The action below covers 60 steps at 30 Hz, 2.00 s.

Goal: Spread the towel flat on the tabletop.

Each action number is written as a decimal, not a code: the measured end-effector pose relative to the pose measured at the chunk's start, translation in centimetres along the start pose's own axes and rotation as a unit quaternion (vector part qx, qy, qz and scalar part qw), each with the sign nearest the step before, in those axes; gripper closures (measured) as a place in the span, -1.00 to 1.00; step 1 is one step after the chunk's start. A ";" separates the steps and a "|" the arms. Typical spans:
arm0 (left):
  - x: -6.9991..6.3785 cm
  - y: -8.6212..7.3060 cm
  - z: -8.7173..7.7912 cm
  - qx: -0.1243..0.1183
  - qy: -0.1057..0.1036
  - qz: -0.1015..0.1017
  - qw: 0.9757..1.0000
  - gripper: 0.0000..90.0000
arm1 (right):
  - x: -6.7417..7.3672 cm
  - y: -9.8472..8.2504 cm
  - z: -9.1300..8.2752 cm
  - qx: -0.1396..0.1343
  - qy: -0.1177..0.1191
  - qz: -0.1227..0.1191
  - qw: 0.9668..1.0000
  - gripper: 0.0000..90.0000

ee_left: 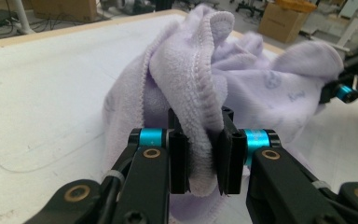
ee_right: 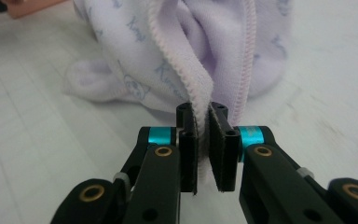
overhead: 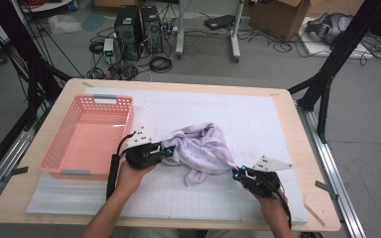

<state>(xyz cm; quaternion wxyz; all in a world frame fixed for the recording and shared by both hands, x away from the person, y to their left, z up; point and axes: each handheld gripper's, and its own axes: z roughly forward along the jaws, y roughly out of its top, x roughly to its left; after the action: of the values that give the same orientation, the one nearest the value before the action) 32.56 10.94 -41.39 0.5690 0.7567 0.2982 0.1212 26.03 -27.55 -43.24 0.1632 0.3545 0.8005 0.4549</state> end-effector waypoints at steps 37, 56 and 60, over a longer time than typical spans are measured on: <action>-0.7 -0.2 1.2 0.024 -0.022 0.019 0.999 0.72 | -2.2 4.9 3.3 0.018 -0.029 -0.039 0.999 0.82; -0.4 -0.3 1.7 0.022 0.006 0.019 1.000 0.73 | -6.0 2.3 -0.9 0.011 -0.148 0.031 0.988 0.29; -0.2 0.1 1.3 0.013 0.010 0.020 1.000 0.73 | -4.8 2.6 -2.3 -0.023 -0.082 0.000 0.996 0.07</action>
<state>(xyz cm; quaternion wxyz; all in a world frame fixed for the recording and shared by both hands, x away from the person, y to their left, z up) 33.10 9.74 -41.66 0.5534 0.7688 0.2904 0.1357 29.12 -31.55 -40.10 0.2365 0.3868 0.7736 0.4427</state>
